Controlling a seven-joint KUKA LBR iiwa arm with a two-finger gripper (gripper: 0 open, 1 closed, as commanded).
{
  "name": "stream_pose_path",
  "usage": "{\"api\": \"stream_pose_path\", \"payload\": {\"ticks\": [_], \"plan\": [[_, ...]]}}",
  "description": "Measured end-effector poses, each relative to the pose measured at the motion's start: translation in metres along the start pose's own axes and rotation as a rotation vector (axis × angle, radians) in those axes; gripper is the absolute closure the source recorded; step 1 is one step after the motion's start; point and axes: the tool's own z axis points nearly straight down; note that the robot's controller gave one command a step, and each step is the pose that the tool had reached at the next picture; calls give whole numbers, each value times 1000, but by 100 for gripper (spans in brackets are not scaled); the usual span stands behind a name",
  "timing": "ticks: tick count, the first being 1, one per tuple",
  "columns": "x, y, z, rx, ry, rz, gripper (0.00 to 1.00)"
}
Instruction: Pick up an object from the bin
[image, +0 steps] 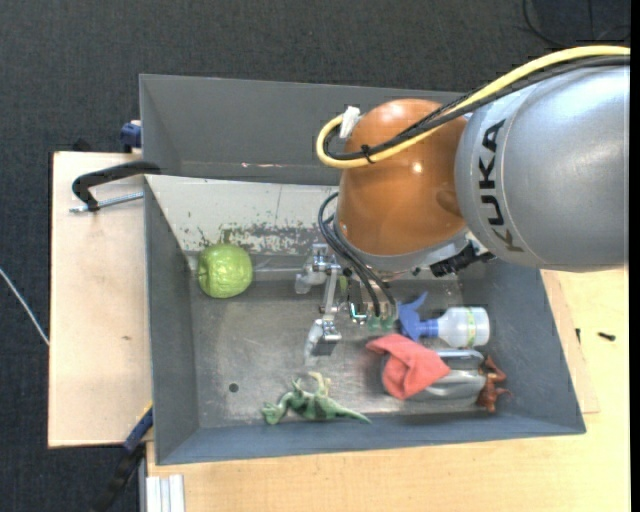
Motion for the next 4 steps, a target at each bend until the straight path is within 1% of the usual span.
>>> {"api": "stream_pose_path", "payload": {"ticks": [1, 2, 3, 4], "plan": [[-2, -1, -4, -1, -8, 2, 0], [-35, 20, 18, -2, -17, -68, 0], [-43, 21, 3, -2, -8, -1, 0], [-34, 51, -41, -2, -11, 174, 0]]}}
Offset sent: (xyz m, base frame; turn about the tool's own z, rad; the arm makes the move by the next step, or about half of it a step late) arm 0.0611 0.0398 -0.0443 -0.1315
